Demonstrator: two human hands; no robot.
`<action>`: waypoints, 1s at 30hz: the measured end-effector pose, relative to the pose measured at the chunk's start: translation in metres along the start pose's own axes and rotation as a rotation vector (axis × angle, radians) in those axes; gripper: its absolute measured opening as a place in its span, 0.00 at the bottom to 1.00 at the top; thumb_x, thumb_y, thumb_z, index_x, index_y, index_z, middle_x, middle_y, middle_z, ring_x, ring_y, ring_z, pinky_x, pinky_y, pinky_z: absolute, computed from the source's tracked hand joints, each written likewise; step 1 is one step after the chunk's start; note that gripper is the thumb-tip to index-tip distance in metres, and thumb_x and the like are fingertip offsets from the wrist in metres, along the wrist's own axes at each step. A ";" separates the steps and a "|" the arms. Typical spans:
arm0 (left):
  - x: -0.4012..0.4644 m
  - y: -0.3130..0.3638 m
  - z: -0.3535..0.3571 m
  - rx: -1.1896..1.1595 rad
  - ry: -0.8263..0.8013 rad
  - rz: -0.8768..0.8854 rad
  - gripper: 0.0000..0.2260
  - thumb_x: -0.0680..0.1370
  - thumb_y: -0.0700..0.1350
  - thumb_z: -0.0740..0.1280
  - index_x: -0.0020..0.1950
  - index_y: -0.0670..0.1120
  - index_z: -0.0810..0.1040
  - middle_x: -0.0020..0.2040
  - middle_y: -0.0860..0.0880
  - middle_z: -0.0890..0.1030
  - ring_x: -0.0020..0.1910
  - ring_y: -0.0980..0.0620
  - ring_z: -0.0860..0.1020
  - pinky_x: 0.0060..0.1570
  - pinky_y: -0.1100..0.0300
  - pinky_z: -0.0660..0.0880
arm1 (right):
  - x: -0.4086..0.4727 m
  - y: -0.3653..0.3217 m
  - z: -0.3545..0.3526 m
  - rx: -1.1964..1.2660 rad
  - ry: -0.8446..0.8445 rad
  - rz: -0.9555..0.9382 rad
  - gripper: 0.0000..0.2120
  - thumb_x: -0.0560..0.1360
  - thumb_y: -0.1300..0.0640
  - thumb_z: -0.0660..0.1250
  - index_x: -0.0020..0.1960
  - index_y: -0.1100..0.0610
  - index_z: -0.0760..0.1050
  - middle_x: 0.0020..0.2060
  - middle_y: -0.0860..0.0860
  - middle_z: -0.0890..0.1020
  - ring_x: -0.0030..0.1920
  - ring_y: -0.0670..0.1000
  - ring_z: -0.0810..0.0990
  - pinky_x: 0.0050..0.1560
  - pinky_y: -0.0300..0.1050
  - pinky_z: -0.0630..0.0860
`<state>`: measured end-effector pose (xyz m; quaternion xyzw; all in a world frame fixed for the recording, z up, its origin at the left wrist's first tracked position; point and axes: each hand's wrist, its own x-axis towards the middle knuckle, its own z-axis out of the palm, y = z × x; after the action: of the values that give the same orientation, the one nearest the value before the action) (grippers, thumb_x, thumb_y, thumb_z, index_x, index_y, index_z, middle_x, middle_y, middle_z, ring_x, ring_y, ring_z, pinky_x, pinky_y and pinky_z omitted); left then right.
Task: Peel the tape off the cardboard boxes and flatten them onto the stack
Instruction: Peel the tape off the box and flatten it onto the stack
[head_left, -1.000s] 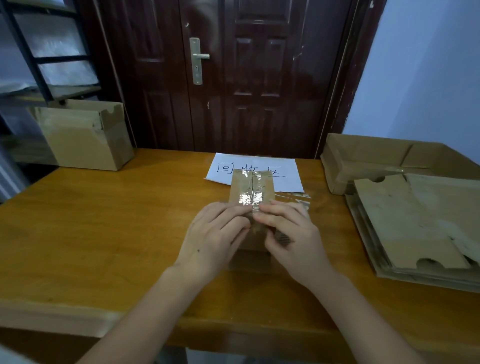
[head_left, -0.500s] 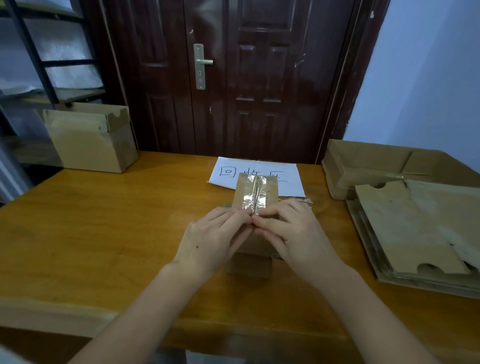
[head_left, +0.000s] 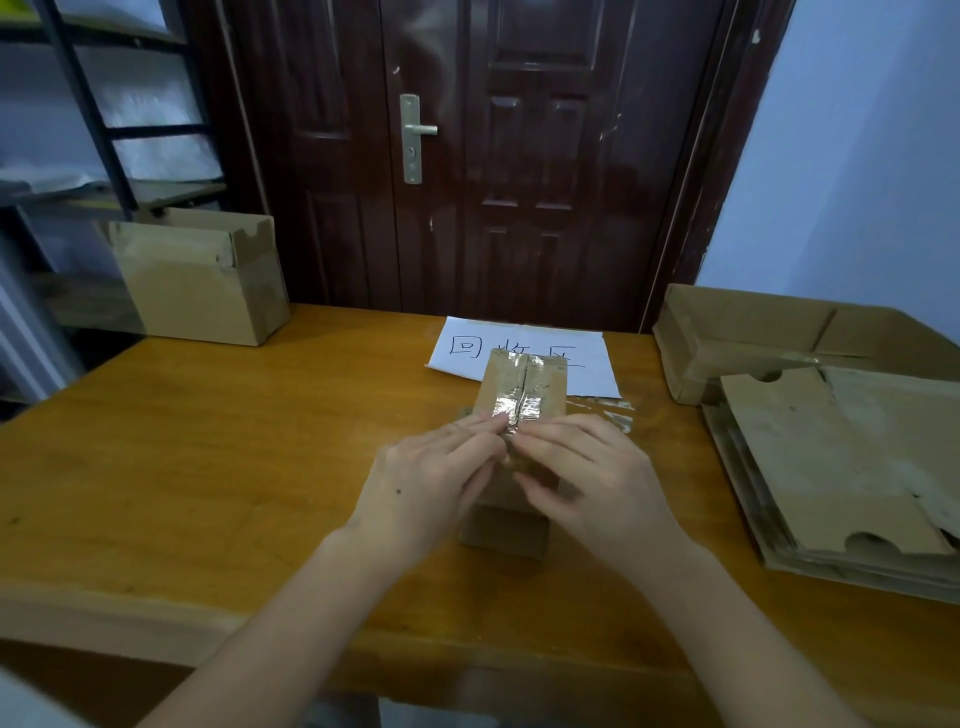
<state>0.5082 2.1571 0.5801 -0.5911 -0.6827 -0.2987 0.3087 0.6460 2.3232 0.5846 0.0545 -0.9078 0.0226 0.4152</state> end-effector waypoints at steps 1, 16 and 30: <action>0.000 0.001 0.001 -0.004 0.021 0.003 0.05 0.82 0.42 0.68 0.50 0.49 0.83 0.62 0.52 0.84 0.62 0.55 0.81 0.46 0.61 0.82 | 0.001 0.001 -0.001 -0.005 -0.024 0.008 0.13 0.78 0.53 0.71 0.62 0.55 0.83 0.59 0.49 0.84 0.59 0.50 0.80 0.58 0.49 0.79; 0.010 0.001 -0.011 -0.005 -0.090 -0.058 0.15 0.84 0.51 0.61 0.66 0.52 0.82 0.59 0.54 0.85 0.55 0.59 0.84 0.42 0.65 0.81 | 0.006 0.005 0.002 -0.074 0.181 -0.076 0.09 0.81 0.55 0.70 0.57 0.58 0.85 0.55 0.51 0.86 0.54 0.48 0.86 0.43 0.44 0.84; 0.005 0.006 0.003 0.100 0.008 -0.101 0.12 0.84 0.50 0.63 0.59 0.49 0.85 0.55 0.53 0.87 0.45 0.59 0.85 0.38 0.72 0.68 | 0.032 -0.004 -0.015 0.000 -0.146 0.116 0.11 0.79 0.50 0.70 0.56 0.53 0.86 0.50 0.46 0.87 0.44 0.47 0.79 0.43 0.37 0.73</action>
<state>0.5139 2.1627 0.5823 -0.5383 -0.7247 -0.2817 0.3252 0.6366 2.3181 0.6188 0.0032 -0.9373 0.0424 0.3460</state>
